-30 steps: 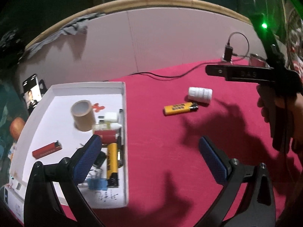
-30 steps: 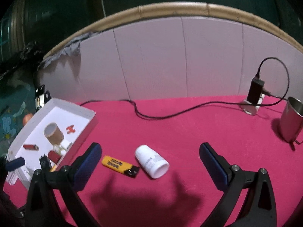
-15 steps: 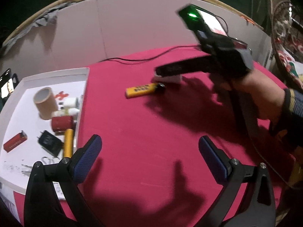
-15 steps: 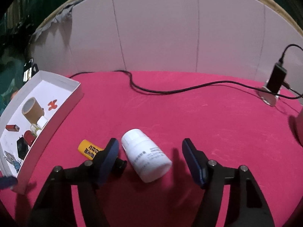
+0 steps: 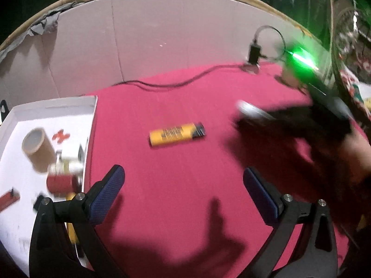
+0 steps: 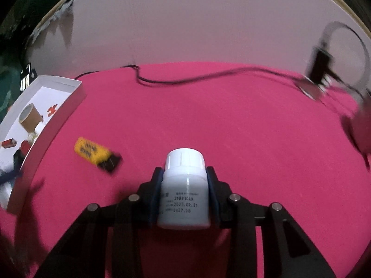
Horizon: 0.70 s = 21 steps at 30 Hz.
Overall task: Organize rigid objects
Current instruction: 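Grasp the yellow lighter with the left tool while the right tool grasps the white pill bottle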
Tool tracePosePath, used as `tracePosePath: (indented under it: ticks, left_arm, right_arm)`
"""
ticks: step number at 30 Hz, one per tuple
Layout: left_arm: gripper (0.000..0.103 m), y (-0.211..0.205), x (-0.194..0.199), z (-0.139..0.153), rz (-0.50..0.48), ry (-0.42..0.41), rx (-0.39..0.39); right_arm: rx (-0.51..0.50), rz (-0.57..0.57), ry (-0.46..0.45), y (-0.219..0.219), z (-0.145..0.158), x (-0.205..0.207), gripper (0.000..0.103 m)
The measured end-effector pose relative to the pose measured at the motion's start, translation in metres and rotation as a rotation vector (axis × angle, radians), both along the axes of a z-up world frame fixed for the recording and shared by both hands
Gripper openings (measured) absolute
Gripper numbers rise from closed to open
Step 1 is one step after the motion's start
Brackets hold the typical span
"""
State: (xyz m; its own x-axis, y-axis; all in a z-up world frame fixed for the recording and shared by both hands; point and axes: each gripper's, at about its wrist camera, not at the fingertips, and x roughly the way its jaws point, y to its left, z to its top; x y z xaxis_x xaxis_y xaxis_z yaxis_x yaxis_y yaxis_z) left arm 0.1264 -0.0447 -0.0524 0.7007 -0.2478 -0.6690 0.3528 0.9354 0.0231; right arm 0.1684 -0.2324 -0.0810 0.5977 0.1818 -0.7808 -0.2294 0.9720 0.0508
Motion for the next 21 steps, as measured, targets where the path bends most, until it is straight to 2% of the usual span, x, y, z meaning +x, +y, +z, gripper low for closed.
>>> tracePosePath:
  ticks: [4, 7, 12, 14, 16, 18, 21]
  left_arm:
    - [0.103, -0.006, 0.042, 0.002, -0.021, -0.031, -0.022]
    - [0.103, -0.026, 0.069, -0.003, -0.097, 0.014, -0.014]
    - [0.103, -0.047, 0.098, -0.020, -0.165, 0.072, 0.010]
    - [0.103, -0.052, 0.108, -0.029, -0.202, 0.145, 0.022]
    - [0.103, -0.057, 0.105, -0.038, -0.266, 0.203, 0.038]
    - [0.103, -0.061, 0.092, -0.039, -0.339, 0.201, 0.069]
    - [0.103, -0.059, 0.067, -0.036, -0.435, 0.234, 0.067]
  right_arm:
    - [0.034, -0.022, -0.007, -0.032, 0.002, -0.033, 0.036]
    - [0.080, -0.031, -0.011, -0.042, 0.002, -0.041, 0.036]
    - [0.076, -0.031, -0.010, -0.042, 0.004, -0.042, 0.036]
    - [0.090, -0.032, -0.009, -0.041, 0.004, -0.041, 0.036]
    - [0.122, -0.033, -0.004, -0.047, 0.004, -0.042, 0.036]
    - [0.151, -0.034, 0.000, -0.050, 0.004, -0.039, 0.036]
    - [0.187, -0.036, 0.004, -0.054, 0.003, -0.040, 0.036]
